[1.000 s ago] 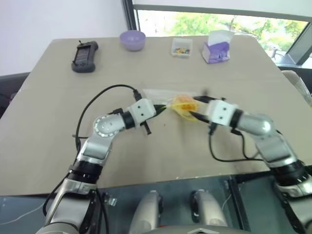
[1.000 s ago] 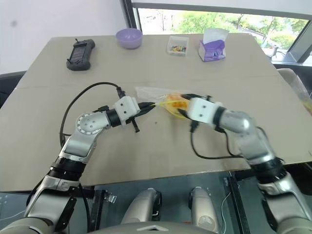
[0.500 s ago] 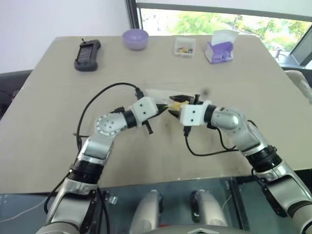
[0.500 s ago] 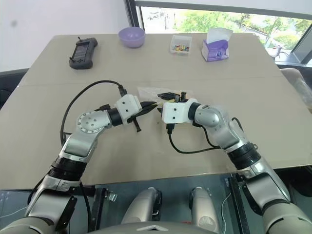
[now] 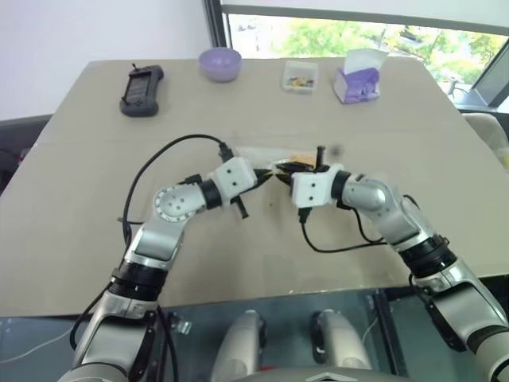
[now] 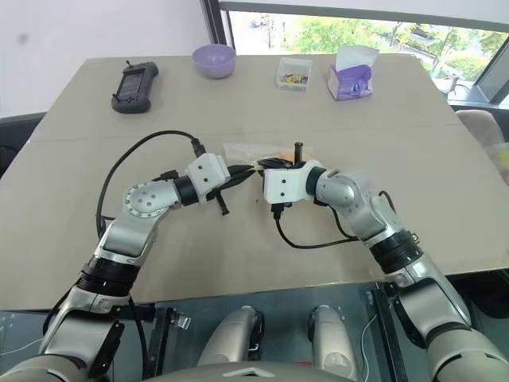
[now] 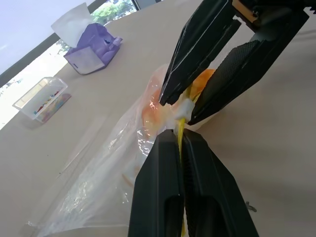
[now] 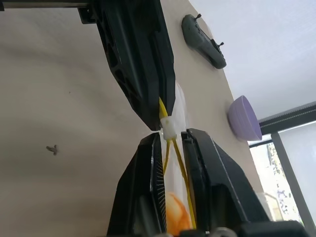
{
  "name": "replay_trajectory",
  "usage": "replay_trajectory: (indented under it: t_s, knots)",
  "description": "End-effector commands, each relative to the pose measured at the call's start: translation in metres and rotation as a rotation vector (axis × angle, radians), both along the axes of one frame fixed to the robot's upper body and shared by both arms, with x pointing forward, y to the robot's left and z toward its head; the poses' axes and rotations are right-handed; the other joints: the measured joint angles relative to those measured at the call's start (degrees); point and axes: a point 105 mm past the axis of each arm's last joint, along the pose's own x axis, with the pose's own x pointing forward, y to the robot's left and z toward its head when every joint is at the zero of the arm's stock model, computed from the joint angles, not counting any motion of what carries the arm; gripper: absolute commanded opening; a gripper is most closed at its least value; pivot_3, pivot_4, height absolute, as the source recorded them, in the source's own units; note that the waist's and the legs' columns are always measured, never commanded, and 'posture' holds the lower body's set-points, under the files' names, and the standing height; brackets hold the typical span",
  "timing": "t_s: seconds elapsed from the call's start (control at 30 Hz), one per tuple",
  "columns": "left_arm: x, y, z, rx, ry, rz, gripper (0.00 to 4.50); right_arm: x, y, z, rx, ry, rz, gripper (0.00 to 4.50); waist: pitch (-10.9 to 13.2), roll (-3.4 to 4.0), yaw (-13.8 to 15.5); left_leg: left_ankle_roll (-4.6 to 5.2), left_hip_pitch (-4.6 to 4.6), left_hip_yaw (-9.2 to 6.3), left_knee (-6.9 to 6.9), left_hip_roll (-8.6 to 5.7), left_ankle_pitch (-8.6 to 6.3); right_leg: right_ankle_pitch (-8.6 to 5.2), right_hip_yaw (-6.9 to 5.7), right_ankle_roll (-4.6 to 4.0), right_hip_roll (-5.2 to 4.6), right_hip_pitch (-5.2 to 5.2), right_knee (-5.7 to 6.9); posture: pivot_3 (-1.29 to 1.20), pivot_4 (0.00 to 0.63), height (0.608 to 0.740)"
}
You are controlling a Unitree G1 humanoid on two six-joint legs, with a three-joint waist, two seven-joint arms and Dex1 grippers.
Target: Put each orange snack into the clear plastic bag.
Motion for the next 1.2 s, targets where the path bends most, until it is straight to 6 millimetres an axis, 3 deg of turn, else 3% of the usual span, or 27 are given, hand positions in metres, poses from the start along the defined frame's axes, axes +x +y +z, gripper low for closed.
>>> replay_trajectory:
  t_s: [0.03, 0.3, 0.4, 0.67, 0.93, 1.2]
  knots:
    - [-0.003, 0.0, 0.017, -0.016, -0.068, -0.005, 0.0, -0.003, 0.008, 0.016, 0.019, -0.061, 0.039, 0.73, 0.0, 0.0, 0.0, 0.0, 0.0, 0.0, 0.0, 0.0, 0.0, 0.0, 0.0, 0.0, 0.0, 0.0, 0.0, 0.0, 0.15, 0.74]
    - [-0.003, 0.0, 0.017, -0.016, -0.068, -0.003, 0.0, -0.004, 0.01, 0.016, 0.015, -0.058, 0.051, 0.73, 0.0, 0.0, 0.0, 0.0, 0.0, 0.0, 0.0, 0.0, 0.0, 0.0, 0.0, 0.0, 0.0, 0.0, 0.0, 0.0, 0.15, 0.74]
    - [-0.003, 0.0, 0.017, -0.016, -0.067, -0.001, 0.0, -0.003, 0.01, 0.016, 0.015, -0.056, 0.052, 0.05, 0.0, 0.0, 0.0, 0.0, 0.0, 0.01, 0.0, 0.0, 0.0, 0.0, 0.0, 0.0, 0.0, 0.0, 0.0, 0.0, 0.15, 0.74]
    - [-0.003, 0.004, 0.017, -0.028, -0.065, 0.013, 0.0, -0.003, 0.009, 0.016, 0.009, -0.061, 0.053, 0.05, 0.0, 0.0, 0.0, 0.0, 0.0, 0.0, 0.0, 0.01, 0.0, 0.0, 0.0, 0.0, 0.0, 0.0, 0.0, 0.0, 0.15, 0.74]
    - [-0.022, 0.022, 0.018, -0.105, 0.02, -0.05, 0.0, 0.003, -0.014, 0.008, 0.011, -0.019, -0.039, 0.05, 0.0, 0.01, -0.1, 0.0, 0.01, -0.09, -0.01, 0.06, 0.0, 0.0, 0.02, 0.0, 0.01, -0.02, 0.0, 0.0, 0.15, 0.74]
    - [-0.027, 0.033, 0.015, -0.095, 0.021, -0.034, 0.0, 0.008, -0.033, 0.0, 0.02, 0.037, -0.123, 0.05, 0.0, 0.01, 0.0, 0.0, 0.02, -0.09, 0.0, 0.05, 0.0, 0.0, 0.03, 0.0, -0.01, 0.0, -0.01, 0.0, 0.15, 0.74]
